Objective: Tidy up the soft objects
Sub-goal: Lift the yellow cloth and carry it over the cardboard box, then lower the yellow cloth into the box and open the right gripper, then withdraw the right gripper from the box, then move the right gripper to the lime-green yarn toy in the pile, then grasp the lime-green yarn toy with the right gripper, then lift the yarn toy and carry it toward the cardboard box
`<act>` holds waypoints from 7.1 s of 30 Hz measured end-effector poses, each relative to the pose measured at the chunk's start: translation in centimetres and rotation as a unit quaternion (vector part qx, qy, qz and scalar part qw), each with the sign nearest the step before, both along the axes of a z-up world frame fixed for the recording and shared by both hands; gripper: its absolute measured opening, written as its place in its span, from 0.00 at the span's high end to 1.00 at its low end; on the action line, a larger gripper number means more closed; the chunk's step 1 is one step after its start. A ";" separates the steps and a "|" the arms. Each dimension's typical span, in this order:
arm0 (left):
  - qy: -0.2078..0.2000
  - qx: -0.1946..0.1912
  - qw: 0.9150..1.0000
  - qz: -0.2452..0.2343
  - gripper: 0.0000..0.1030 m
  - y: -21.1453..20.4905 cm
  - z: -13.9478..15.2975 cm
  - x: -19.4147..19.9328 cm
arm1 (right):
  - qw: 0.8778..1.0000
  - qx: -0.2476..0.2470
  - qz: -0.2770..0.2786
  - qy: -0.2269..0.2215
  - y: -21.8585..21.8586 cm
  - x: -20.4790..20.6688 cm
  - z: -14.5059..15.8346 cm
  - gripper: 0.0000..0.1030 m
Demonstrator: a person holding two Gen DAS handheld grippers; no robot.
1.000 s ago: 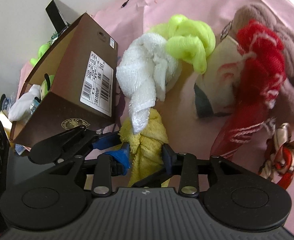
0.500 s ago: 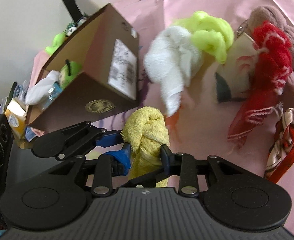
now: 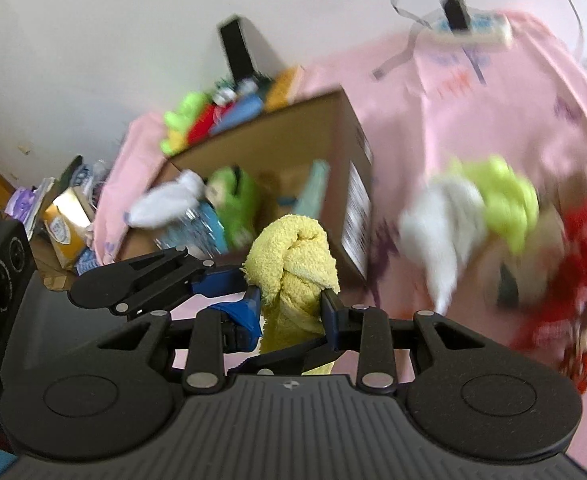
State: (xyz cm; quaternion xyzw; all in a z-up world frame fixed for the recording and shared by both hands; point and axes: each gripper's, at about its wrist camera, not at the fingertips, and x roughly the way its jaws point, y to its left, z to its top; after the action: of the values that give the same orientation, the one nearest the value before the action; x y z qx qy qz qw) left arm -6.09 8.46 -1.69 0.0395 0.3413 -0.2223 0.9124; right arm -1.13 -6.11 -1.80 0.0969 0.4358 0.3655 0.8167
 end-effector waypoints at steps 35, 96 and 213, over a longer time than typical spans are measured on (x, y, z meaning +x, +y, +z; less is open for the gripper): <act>0.130 -0.037 0.988 0.073 0.41 10.0 -5.0 10.5 | 0.990 -0.132 0.054 0.010 12.7 9.1 -2.5 0.83; 0.063 0.070 0.973 0.211 0.26 7.6 0.8 4.0 | 0.994 -0.059 -0.090 -0.005 6.3 2.5 0.4 0.84; 0.037 0.026 0.999 0.024 0.29 -14.2 -4.5 14.4 | 0.999 -0.033 -0.039 0.013 -9.8 14.6 -4.9 0.86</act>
State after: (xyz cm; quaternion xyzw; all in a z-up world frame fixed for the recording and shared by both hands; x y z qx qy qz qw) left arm 8.31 -5.76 -6.22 0.0463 0.3816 -0.1928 0.9028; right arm 13.46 -15.91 -6.69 0.0915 0.4540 0.3177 0.8274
